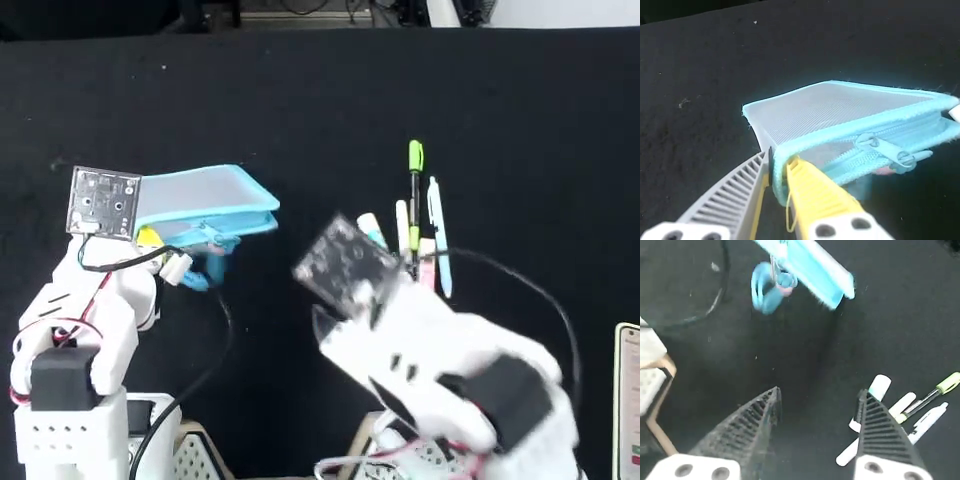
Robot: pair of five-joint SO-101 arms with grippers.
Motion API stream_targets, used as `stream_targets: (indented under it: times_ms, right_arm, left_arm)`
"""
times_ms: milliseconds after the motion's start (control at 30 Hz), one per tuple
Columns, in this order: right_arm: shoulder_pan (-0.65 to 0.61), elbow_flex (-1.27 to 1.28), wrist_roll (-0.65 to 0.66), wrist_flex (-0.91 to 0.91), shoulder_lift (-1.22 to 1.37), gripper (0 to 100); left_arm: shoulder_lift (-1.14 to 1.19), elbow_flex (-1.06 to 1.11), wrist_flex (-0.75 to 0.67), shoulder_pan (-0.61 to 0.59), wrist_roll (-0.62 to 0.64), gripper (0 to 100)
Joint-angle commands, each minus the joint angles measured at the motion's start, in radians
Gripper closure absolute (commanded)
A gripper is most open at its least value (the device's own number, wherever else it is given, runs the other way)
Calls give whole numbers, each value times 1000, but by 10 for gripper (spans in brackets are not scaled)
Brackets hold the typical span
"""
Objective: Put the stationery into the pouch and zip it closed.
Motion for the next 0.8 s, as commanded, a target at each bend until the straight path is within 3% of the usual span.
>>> stream_targets:
  times_ms: [0, 100, 367, 500, 767]
  right_arm:
    - [-63, -22, -75, -110, 117, 755]
    - [-130, 96, -110, -279, 182, 755]
    - [-137, 476, -121, -764, 133, 755]
    - [-137, 633, -209, -976, 81, 755]
    - [-137, 817, -308, -1249, 27, 755]
  left_arm:
    - [-2, -15, 5, -13, 20, 970]
    - [-2, -16, 5, -13, 44, 970]
    - [-2, -13, 5, -13, 48, 970]
    - [-2, -13, 5, -13, 48, 970]
    - [-2, -13, 5, -13, 48, 970]
